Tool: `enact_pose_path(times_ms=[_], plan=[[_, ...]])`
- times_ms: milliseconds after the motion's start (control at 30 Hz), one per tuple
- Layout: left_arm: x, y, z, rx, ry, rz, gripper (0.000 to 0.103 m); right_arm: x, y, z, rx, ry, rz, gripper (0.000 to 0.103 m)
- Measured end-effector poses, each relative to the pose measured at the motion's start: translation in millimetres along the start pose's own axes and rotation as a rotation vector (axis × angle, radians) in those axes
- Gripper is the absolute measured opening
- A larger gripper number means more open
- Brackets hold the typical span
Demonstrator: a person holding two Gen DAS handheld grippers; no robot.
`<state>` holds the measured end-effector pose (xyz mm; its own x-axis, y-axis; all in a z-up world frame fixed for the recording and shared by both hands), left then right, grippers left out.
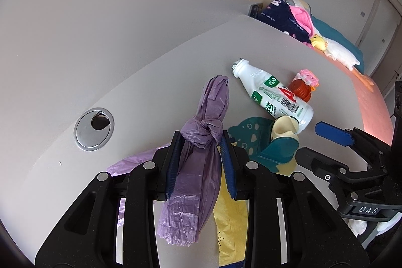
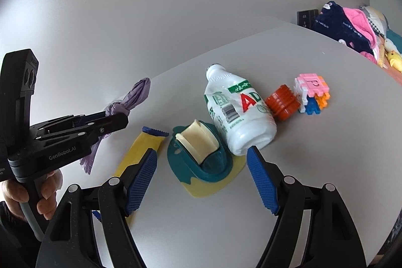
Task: Collect trash
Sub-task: 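Grasp the teal-and-cream toy with the right gripper while the left holds the bag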
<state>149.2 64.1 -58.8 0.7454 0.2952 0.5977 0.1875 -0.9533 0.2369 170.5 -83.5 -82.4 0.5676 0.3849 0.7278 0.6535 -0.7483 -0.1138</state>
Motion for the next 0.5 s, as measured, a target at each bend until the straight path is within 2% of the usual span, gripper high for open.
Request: enact_pose_path(times_ms=[200,333,400,433,500], plan=[[0,-5,5,-0.008,-0.016,-0.021,0.031,4,-8,18,-0.011,-0.010,-0.077,0.076],[2,-3,8,-0.011,-0.021,-0.021,0.031,-3,-7,36,-0.008,-0.077,-0.080,0.075],[2,-3,9,-0.011,-0.023,-0.021,0.031,-7,-6,40,-0.008,-0.087,-0.071,0.056],[2,-3,9,-0.011,-0.023,-0.020,0.031,-7,-6,40,-0.013,-0.091,-0.069,0.051],[2,-3,10,-0.010,-0.027,-0.019,0.031,-8,-5,39,-0.009,-0.101,-0.053,0.050]])
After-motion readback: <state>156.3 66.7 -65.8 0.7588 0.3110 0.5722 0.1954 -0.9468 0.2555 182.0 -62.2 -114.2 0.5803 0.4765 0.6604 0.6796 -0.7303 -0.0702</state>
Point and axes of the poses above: each gripper's, at about its wrist camera, not at the fingertips, and z roughly the way its jaws point, y to its right, x to its top, the point moved 4 cm from there along z, roughly the way its jaws point, and after that the axes turned 11 degrees about -z, right-handed, at the moved point
